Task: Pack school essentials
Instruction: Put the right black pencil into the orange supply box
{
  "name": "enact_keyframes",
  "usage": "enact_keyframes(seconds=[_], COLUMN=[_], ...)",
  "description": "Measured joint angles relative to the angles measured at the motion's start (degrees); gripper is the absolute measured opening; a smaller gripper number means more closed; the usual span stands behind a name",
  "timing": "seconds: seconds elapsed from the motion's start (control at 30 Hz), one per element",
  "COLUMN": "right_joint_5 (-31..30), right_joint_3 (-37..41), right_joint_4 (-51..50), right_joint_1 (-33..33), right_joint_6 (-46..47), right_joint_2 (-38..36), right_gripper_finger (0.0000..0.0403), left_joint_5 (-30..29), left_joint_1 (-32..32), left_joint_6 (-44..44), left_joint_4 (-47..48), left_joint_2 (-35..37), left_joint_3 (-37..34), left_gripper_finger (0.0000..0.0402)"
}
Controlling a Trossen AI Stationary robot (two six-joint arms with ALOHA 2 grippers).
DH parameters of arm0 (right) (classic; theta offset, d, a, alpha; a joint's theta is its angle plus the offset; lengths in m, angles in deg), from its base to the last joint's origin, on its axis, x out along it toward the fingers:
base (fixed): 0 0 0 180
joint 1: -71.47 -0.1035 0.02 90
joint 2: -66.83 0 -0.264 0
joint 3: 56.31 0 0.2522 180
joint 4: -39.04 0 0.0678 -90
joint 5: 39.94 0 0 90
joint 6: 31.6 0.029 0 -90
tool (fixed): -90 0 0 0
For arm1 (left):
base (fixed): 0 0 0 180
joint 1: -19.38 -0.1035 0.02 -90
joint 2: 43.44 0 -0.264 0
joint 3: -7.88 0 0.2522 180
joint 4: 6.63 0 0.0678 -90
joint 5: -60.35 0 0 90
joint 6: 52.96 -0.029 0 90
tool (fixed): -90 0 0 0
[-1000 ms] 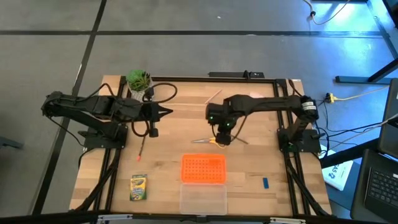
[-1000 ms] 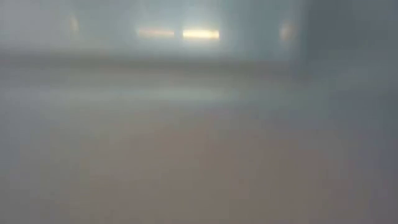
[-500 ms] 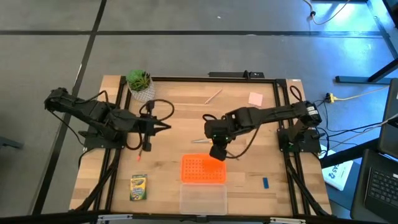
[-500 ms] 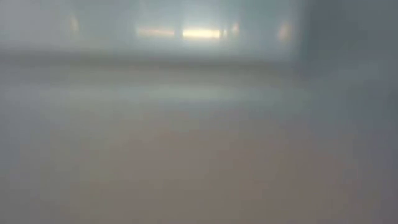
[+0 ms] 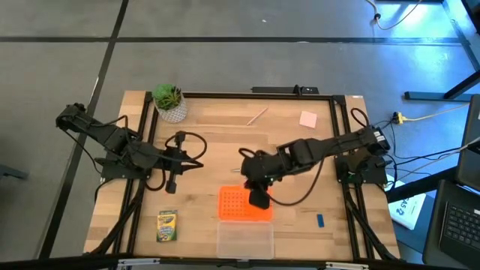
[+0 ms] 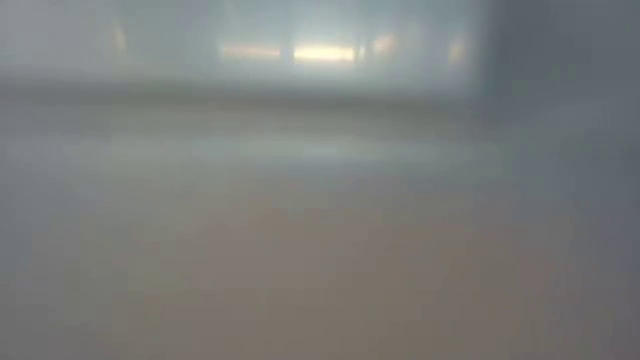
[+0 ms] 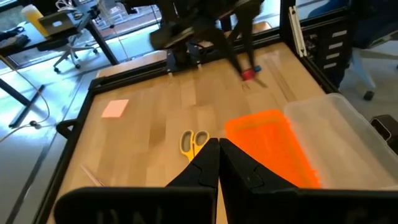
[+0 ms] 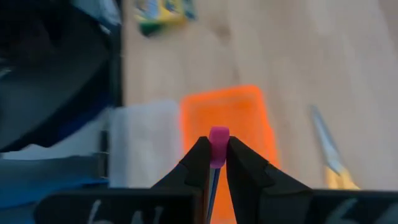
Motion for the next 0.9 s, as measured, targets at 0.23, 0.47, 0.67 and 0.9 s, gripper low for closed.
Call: enact_keyframes(seconds=[0.23, 0.47, 0.67, 0.9], right_joint_5=[-0.4, 0.9, 4.5, 4.2], right_joint_3=[0.0, 0.0, 0.0, 0.0], right_joint_4=[6.8, 8.2, 8.1, 8.4], right_joint_1=[-3.7, -5.8, -7.0, -7.2], right_joint_6=[0.0, 0.9, 1.2, -1.9], right_joint_2=[2.3, 8.5, 12.6, 16.4], right_gripper_finger=[0.0041, 0.0041, 0.0042, 0.0042], left_joint_5=[0.0, 0.1, 0.0, 0.1], left_joint_1=[1.0, 3.9, 5.3, 6.6], left_joint_6=[2.6, 2.7, 2.7, 2.7], left_joint_4=[0.0, -0.2, 0.0, -0.2], left_joint_2=[0.0, -0.6, -1.5, -1.9], left_joint_3=[0.0, 0.0, 0.0, 0.0], left_gripper_finger=[0.0000, 0.0000, 0.0000, 0.0000])
